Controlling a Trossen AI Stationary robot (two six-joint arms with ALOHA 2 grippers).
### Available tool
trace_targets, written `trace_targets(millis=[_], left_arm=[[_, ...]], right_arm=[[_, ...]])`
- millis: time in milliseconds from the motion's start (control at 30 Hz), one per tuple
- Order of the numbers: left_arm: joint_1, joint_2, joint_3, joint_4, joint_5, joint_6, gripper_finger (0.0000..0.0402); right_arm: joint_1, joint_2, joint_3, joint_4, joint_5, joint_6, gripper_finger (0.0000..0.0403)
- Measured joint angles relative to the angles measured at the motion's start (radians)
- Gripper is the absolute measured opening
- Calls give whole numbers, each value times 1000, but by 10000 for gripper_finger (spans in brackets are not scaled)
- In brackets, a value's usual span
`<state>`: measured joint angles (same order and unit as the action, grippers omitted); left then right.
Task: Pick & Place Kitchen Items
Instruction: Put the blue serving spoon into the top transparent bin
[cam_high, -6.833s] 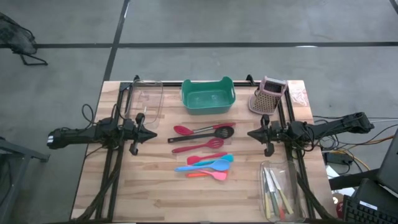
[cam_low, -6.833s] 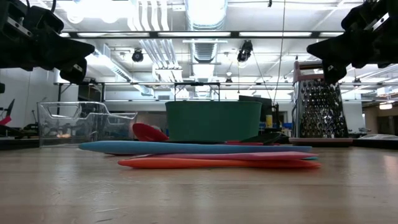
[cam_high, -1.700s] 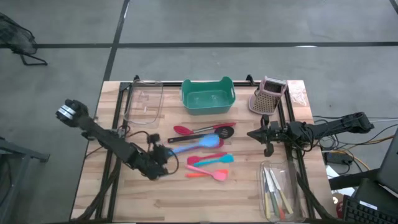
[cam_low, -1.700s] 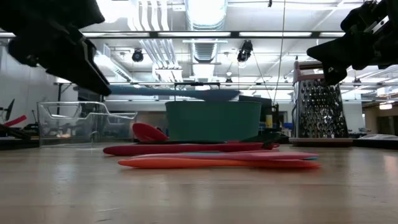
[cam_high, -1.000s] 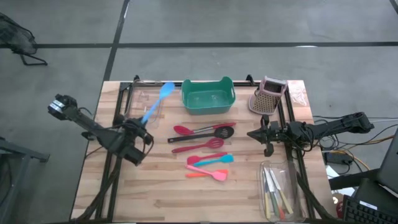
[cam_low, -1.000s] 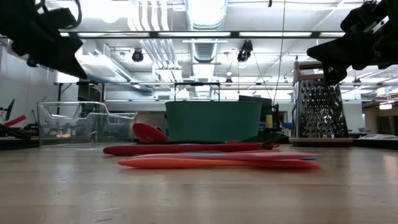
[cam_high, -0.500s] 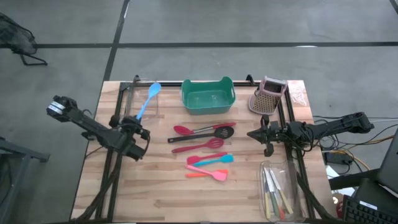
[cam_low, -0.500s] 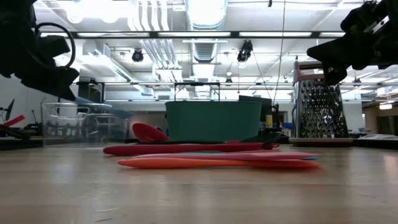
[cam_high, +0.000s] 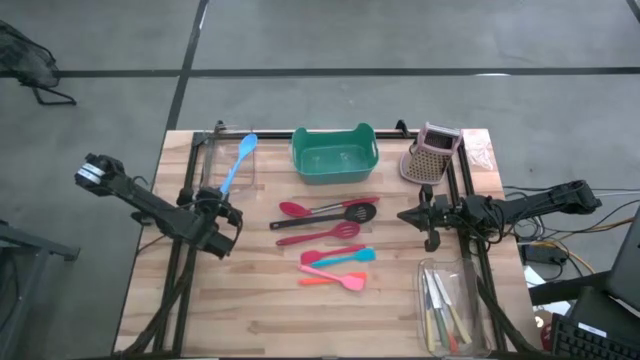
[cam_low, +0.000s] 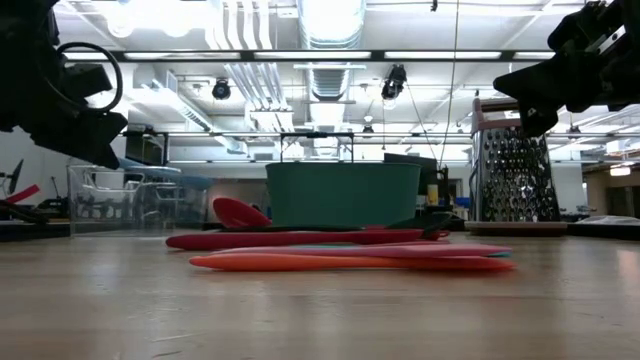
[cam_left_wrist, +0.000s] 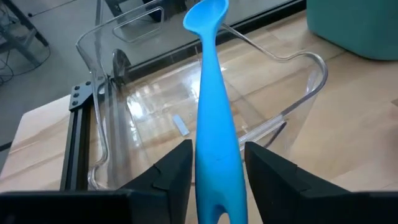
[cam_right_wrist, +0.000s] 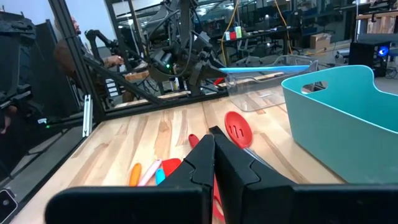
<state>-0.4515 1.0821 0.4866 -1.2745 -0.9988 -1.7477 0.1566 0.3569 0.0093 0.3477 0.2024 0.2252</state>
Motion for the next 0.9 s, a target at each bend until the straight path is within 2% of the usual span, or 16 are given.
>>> trace_targets(millis=[367, 633, 900], left_arm=[[-3, 0, 22, 12, -3, 40, 153], [-2, 0, 52, 8, 73, 62, 154], [-3, 0, 57, 42, 43, 109, 175]], right_arm=[[0, 0, 0, 0, 0, 0, 9], [0, 0, 0, 0, 0, 0, 9], [0, 0, 0, 0, 0, 0, 9]])
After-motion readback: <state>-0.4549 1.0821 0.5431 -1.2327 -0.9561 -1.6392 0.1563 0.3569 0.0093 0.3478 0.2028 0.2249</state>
